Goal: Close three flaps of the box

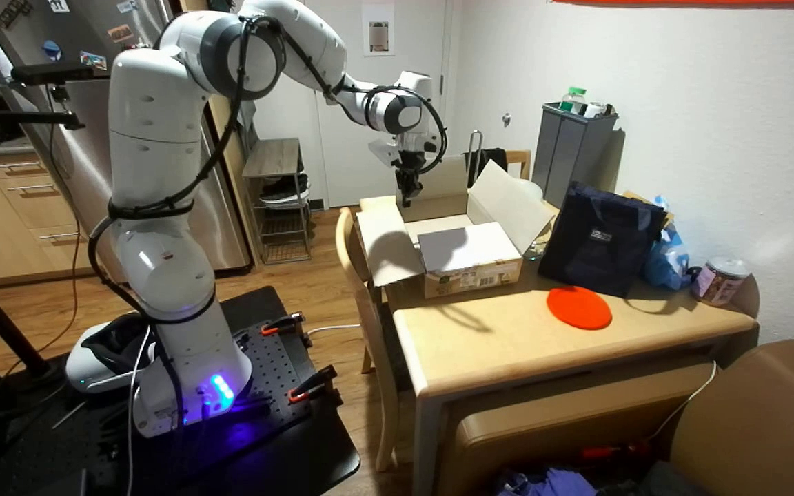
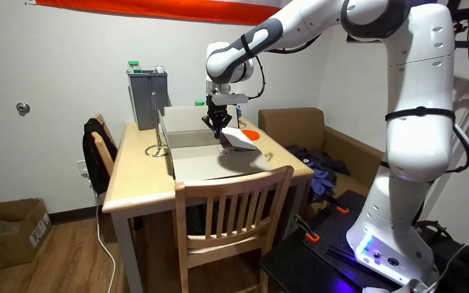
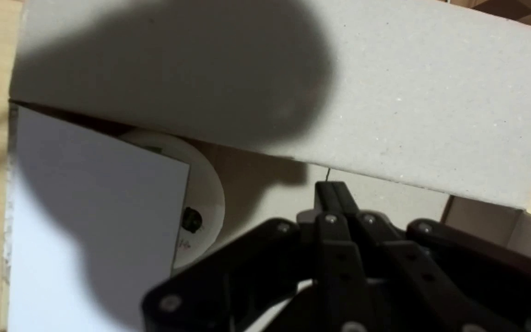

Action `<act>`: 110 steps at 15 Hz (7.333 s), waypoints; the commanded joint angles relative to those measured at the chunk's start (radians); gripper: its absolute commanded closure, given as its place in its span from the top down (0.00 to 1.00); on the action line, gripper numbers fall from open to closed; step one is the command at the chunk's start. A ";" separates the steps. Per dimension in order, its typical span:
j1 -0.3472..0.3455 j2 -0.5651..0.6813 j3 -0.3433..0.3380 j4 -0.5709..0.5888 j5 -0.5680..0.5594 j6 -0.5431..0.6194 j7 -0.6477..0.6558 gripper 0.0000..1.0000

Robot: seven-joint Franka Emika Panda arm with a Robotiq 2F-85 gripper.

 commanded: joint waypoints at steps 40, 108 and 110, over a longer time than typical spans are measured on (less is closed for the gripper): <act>0.328 0.664 -0.071 1.027 -0.711 -0.456 -0.197 0.00; -0.100 0.602 0.183 0.741 -0.084 -0.182 -0.209 0.00; -0.095 0.548 0.183 0.695 -0.105 -0.158 -0.208 0.00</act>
